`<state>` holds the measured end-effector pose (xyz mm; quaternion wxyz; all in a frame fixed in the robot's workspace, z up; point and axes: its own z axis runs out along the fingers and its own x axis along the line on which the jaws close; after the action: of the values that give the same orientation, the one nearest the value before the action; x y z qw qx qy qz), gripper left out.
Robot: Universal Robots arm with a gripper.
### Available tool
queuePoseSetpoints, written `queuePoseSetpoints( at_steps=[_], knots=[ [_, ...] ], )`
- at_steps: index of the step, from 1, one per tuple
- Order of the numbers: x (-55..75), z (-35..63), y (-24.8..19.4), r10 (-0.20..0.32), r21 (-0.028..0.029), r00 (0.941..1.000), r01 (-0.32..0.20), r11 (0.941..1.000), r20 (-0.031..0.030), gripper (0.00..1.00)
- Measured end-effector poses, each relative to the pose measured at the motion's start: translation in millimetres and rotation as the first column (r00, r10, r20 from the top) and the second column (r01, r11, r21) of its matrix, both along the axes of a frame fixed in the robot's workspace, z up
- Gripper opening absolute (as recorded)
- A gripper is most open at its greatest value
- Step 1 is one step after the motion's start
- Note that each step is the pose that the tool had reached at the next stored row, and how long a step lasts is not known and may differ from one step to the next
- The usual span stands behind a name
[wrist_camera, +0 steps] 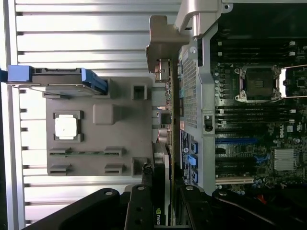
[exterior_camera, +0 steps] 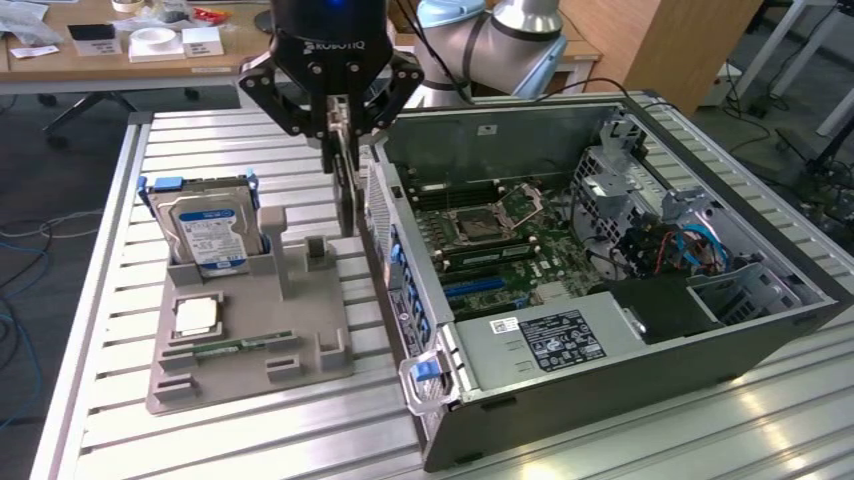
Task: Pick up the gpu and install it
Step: 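Pick up the gpu and move the gpu toward the slot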
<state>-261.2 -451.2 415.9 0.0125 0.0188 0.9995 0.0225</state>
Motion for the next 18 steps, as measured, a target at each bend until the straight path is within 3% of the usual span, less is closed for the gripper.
queuePoseSetpoints(
  at_steps=[18],
  knots=[
    [36.4, 0.0, 2.4, 0.0, 0.0, 1.0, 0.0, 1.0, 0.0, 0.27]
  ],
)
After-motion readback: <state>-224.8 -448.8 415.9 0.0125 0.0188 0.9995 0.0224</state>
